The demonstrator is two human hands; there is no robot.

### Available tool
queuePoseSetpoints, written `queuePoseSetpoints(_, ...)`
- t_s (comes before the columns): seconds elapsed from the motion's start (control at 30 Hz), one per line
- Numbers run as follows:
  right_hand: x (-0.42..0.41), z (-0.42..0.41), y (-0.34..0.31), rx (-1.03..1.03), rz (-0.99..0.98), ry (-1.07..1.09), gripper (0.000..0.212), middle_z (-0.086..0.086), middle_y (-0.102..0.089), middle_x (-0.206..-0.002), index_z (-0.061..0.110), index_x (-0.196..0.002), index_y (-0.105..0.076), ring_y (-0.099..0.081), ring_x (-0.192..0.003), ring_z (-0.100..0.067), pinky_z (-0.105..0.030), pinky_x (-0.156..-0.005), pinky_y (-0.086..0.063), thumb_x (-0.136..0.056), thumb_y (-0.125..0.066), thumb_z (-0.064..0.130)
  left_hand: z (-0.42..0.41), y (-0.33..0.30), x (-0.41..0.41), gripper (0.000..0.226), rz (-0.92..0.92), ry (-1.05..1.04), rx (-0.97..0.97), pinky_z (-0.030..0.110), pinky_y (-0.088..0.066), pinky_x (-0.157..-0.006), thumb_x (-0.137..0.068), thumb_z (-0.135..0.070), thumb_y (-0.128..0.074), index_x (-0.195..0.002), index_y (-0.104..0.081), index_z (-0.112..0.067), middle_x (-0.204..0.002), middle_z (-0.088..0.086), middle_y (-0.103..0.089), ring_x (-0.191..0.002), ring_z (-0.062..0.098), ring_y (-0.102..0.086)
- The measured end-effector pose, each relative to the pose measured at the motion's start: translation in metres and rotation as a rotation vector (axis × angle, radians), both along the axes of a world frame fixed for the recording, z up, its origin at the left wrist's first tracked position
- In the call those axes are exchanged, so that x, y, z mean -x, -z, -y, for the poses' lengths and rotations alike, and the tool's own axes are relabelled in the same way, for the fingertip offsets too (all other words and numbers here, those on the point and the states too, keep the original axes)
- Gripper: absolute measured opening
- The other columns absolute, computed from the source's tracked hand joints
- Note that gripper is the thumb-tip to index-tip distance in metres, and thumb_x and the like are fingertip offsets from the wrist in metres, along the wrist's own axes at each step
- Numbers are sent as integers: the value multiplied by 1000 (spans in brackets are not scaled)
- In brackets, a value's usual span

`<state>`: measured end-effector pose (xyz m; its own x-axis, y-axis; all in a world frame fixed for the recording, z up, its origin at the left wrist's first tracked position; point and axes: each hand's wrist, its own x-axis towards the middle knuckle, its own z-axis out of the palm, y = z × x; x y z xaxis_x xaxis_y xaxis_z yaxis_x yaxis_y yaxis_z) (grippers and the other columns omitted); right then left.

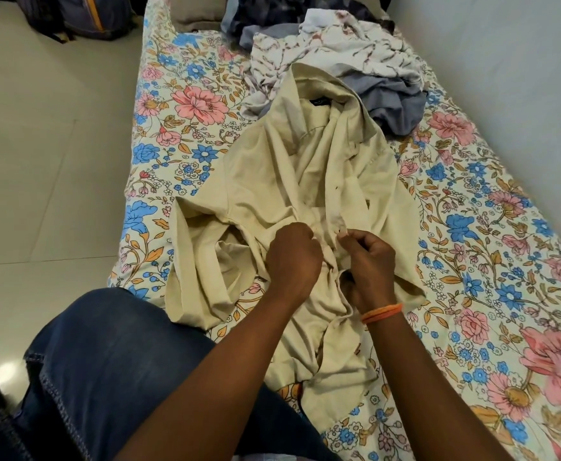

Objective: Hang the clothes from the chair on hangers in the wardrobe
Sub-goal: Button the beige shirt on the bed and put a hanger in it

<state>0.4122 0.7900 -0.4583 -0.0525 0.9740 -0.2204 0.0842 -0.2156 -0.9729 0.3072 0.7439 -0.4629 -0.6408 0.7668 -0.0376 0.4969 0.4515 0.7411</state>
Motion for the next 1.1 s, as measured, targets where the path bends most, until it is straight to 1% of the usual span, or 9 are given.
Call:
queuePoseSetpoints(0.07,3,3,3,-96,103,-17,10,-2,-74,-76,20,-77,-76,-66,-72,-13,-37,-75,-54,-82,-76,12,0,3,3,15,144,-49,-25,33,-51,-73,-87,-19,-60,-80,-72,-16,-87,-2,-71,-85,19,-66)
queuePoseSetpoints(0.17,9,12,6,-323,288,-10,6,1,-70,-72,16,-79,-73,-63,-68,-11,-32,-72,-52,-84,-73,15,0,5,8,17,309,-13,-44,28,-51,-67,-87,-21,-60,-72,-69,-24,-78,-7,-71,-76,14,-67)
queuePoseSetpoints(0.27,10,23,14,-563,449,-49,7,3,-66,-74,14,-79,-71,-60,-70,-13,-32,-69,-48,-84,-69,18,12,9,12,12,487,42,-177,22,-50,-58,-89,-19,-67,-79,-72,-17,-69,-6,-69,-63,3,-64)
queuePoseSetpoints(0.37,11,29,19,-703,517,-97,5,-1,-67,-79,10,-85,-72,-61,-73,-16,-32,-69,-49,-86,-69,14,23,12,14,10,605,75,-288,17,-45,-57,-90,-13,-67,-82,-74,-13,-64,-9,-69,-57,0,-60)
queuePoseSetpoints(0.57,6,32,17,-749,507,-122,3,1,-67,-79,10,-86,-72,-61,-73,-13,-30,-68,-50,-87,-72,8,28,11,18,16,759,123,-296,13,-40,-50,-95,-9,-60,-85,-71,-13,-57,-15,-64,-49,-2,-51)
queuePoseSetpoints(0.73,2,38,17,-825,536,-171,8,1,-65,-72,10,-78,-70,-57,-66,-8,-14,-64,-42,-85,-73,10,30,10,17,15,843,98,-288,15,-41,-48,-98,-10,-58,-90,-70,-8,-63,-9,-65,-49,2,-53)
queuePoseSetpoints(0.87,0,43,18,-845,507,-160,3,2,-67,-76,7,-86,-74,-56,-71,-1,-5,-69,-38,-85,-74,4,32,7,18,15,803,140,-266,12,-43,-51,-98,-10,-57,-90,-70,-7,-69,-3,-67,-51,-2,-58)
queuePoseSetpoints(0.97,-2,43,18,-854,473,-163,8,5,-68,-77,8,-90,-76,-58,-71,0,-7,-69,-41,-87,-69,8,34,7,16,16,793,163,-270,10,-43,-51,-97,-8,-58,-86,-70,-7,-68,-2,-65,-50,-4,-57)
queuePoseSetpoints(1.1,-2,43,18,-812,420,-161,16,5,-71,-77,8,-88,-77,-62,-71,-3,-11,-68,-46,-87,-66,19,32,10,19,15,852,134,-245,14,-43,-50,-98,-10,-57,-93,-70,-3,-65,2,-61,-49,1,-54)
